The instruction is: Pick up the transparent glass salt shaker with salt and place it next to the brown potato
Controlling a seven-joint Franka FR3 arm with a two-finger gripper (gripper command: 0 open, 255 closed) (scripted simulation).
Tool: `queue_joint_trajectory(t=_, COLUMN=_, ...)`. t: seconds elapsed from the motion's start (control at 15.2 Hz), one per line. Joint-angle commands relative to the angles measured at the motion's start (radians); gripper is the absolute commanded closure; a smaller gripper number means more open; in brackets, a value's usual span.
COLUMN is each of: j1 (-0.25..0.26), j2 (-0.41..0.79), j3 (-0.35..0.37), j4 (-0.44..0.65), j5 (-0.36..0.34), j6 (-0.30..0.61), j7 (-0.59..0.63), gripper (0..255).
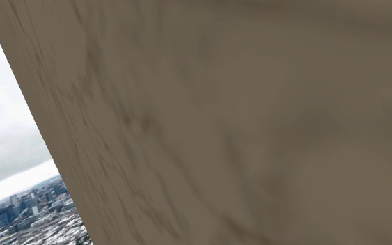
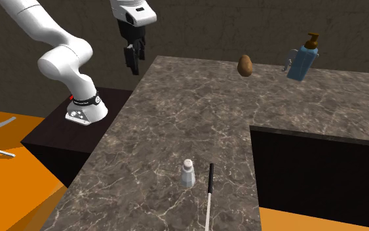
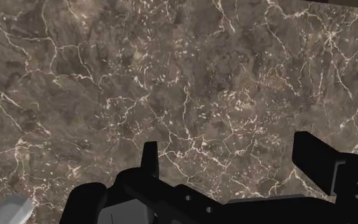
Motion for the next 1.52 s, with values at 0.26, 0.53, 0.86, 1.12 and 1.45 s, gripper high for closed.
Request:
queue_joint_trajectory(t=0.26, j1=-0.012, j2=0.192, j3=-0.092, j4=0.093, j5=0.016, j6=0.111, j7=-0.132, gripper=0)
queue_joint_trajectory(t=0.53, j1=-0.022, j2=0.332, j3=-0.143, j4=0.182, j5=0.056, j6=0.162, j7=-0.224, gripper=0)
queue_joint_trajectory(t=0.86, j1=-0.049, j2=0.522, j3=-0.189, j4=0.325, j5=0.136, j6=0.199, j7=-0.342, gripper=0)
queue_joint_trajectory(t=1.12, j1=-0.090, j2=0.682, j3=-0.204, j4=0.469, j5=0.213, j6=0.202, j7=-0.430, gripper=0)
queue_joint_trajectory(t=1.45, j1=-0.166, j2=0.892, j3=-0.196, j4=0.693, j5=0.305, j6=0.171, j7=-0.515, gripper=0)
